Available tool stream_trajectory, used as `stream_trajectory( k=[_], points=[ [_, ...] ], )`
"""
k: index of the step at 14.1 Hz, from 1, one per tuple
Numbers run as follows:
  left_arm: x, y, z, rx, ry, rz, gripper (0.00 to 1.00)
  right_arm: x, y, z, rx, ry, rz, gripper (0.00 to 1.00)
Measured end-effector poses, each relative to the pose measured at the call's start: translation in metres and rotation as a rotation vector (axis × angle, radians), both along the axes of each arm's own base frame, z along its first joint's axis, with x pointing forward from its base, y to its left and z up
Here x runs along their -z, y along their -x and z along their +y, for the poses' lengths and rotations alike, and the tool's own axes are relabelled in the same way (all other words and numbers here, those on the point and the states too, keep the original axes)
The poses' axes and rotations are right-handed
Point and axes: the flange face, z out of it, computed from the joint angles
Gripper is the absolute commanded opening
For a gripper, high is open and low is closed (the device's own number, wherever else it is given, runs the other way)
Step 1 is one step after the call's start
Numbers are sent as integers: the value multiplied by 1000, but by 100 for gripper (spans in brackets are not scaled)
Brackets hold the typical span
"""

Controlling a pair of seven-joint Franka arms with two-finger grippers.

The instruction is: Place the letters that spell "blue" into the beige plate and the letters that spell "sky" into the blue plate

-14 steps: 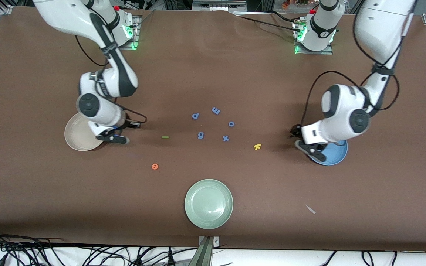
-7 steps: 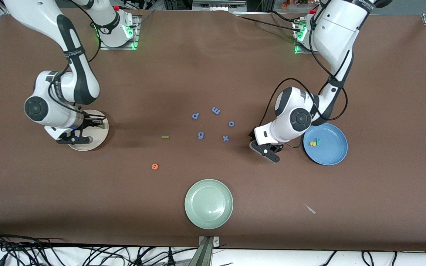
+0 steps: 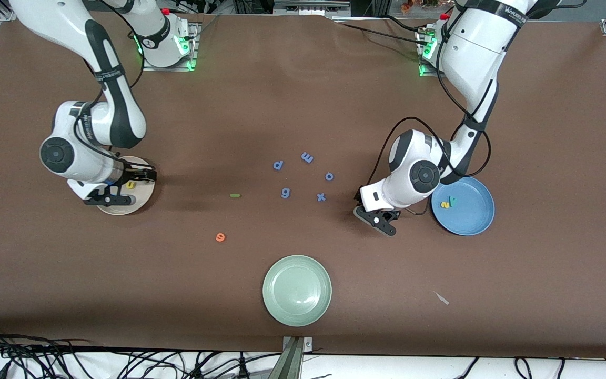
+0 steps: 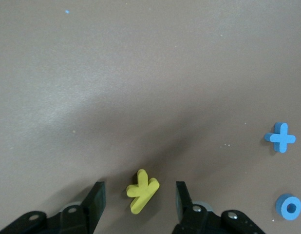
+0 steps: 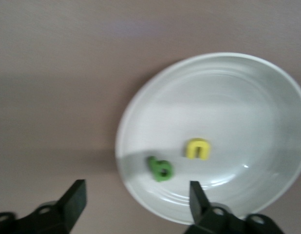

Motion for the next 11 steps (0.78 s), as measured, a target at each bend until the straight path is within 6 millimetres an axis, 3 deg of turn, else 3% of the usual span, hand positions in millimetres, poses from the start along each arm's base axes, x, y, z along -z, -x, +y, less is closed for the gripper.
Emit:
stream_trajectory(
  k=[2, 4, 6, 11],
  points=[
    [5, 2, -6, 7, 1, -10, 48, -5, -3, 50, 63, -16, -21, 100],
    [6, 3, -9, 29, -10, -23, 23, -7, -6, 101, 141, -72, -28, 100],
    [5, 1, -8, 56, -32, -40, 8, 2, -11, 137, 183, -128, -37, 100],
    [4, 0, -8, 66, -37, -46, 4, 38, -24, 211, 236, -139, -88, 100]
  ],
)
